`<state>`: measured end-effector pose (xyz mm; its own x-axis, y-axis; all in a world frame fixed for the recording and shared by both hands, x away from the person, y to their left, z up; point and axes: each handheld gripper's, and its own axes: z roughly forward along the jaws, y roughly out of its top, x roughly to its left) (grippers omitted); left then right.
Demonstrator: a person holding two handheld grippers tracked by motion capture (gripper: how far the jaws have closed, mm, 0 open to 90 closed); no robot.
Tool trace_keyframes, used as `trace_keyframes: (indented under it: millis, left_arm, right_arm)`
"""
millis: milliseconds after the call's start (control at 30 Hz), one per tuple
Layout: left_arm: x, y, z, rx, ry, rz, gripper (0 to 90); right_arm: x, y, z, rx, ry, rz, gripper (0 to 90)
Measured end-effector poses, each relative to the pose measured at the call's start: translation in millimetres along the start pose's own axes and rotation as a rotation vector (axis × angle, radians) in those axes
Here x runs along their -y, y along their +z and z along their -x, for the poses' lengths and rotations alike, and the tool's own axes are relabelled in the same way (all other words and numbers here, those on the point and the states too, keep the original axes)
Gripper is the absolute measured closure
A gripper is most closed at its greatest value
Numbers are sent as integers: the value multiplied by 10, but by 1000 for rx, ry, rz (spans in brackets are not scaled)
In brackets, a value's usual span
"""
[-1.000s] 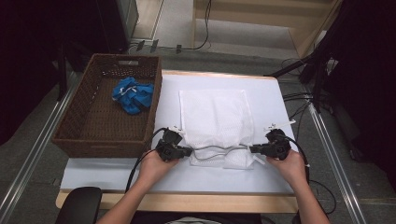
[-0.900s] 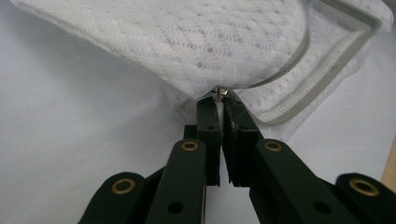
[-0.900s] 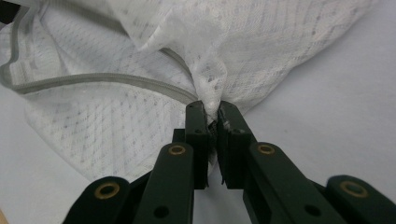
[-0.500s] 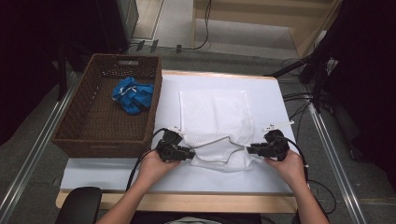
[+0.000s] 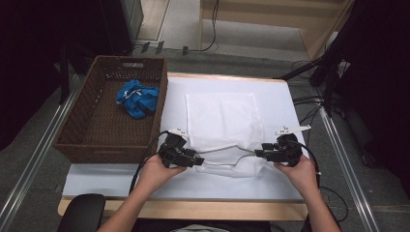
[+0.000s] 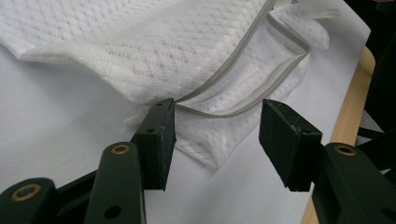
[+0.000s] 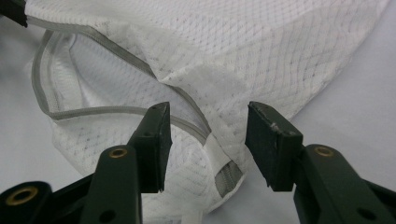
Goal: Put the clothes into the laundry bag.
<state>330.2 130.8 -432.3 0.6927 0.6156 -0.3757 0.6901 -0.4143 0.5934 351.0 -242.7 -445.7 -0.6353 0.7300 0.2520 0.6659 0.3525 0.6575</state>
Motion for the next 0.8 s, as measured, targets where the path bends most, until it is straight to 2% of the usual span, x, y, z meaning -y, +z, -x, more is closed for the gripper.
trace_keyframes:
  millis: [333, 700, 800]
  left_arm:
    - [-73, -106, 96, 16, 38, 6, 431]
    - [-164, -295, 221, 34, 78, 7, 385]
    - [-191, -359, 252, 30, 93, -9, 381]
  right_arm:
    - [-47, -31, -99, -2, -19, 41, 443]
    - [-80, -4, -180, -24, -43, 49, 391]
    - [-88, 6, -198, -33, -56, 50, 389]
